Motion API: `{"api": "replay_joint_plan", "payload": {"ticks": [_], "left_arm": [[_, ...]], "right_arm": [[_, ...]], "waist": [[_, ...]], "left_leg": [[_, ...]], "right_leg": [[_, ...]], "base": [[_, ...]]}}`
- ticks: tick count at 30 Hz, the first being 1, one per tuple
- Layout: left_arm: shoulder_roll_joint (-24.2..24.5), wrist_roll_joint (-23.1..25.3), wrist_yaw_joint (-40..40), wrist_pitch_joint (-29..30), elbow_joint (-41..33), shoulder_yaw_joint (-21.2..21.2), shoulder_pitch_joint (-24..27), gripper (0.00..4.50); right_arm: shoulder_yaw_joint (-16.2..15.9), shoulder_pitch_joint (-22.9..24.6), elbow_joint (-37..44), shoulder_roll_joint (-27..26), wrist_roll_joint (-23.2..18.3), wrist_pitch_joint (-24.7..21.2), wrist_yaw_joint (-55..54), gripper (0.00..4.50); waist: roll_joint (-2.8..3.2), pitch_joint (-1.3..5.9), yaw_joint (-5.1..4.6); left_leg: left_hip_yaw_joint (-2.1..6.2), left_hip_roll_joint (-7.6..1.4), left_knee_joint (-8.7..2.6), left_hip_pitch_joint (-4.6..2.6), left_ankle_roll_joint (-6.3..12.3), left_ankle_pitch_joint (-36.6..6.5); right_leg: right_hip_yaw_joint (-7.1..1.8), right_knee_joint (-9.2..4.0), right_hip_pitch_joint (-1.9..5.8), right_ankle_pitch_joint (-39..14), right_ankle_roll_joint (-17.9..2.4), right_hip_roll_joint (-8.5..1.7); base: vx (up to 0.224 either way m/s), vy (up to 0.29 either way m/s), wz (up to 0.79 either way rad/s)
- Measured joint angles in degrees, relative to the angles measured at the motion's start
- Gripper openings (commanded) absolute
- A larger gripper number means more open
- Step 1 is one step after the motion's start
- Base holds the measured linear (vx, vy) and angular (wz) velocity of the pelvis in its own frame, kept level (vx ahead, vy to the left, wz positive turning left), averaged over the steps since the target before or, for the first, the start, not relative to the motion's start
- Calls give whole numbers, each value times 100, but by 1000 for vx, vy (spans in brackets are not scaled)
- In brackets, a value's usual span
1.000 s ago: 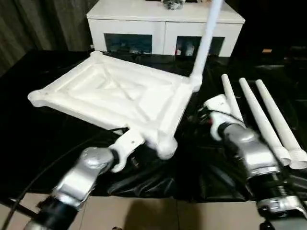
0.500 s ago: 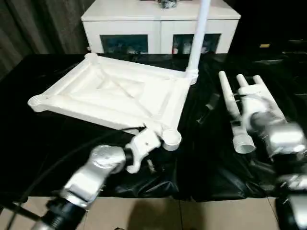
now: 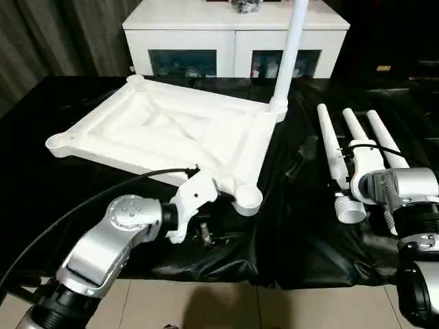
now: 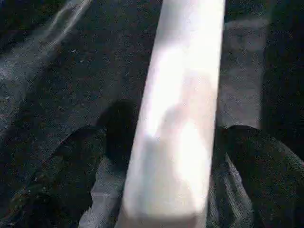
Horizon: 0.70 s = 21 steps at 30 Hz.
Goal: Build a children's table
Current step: Pick table leg
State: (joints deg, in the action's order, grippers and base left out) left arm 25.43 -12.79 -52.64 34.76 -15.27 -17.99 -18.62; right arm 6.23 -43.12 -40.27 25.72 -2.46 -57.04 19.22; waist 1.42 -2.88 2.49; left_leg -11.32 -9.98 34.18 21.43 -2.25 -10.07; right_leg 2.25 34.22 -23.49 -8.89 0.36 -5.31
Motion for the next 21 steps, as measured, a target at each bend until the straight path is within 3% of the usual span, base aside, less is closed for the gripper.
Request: {"api": "replay_joint_plan", "payload": {"ticks": [1, 4, 21], "left_arm": [[-19, -1, 32, 32, -31, 0, -25, 450], [-14, -13, 74, 153, -160, -1, -57, 450], [8, -51, 182, 271, -118, -30, -284, 450]], "right_arm": [[2, -2, -66, 1, -11, -31, 18, 417], [21, -59, -263, 57, -34, -89, 23, 397], [354, 32, -300, 215, -207, -236, -45, 252]], "waist": [[-26, 11, 5], [-52, 25, -11], [-49, 27, -37]], "left_leg": [[1, -3, 0, -3, 0, 0], [1, 0, 4, -6, 0, -1], [4, -1, 11, -7, 0, -1]], "right_leg": [[2, 0, 3, 0, 0, 2], [-1, -7, 11, -1, 1, 0], [2, -6, 15, -1, 2, 1]], "base": [[0, 0, 0], [0, 0, 0], [0, 0, 0]]}}
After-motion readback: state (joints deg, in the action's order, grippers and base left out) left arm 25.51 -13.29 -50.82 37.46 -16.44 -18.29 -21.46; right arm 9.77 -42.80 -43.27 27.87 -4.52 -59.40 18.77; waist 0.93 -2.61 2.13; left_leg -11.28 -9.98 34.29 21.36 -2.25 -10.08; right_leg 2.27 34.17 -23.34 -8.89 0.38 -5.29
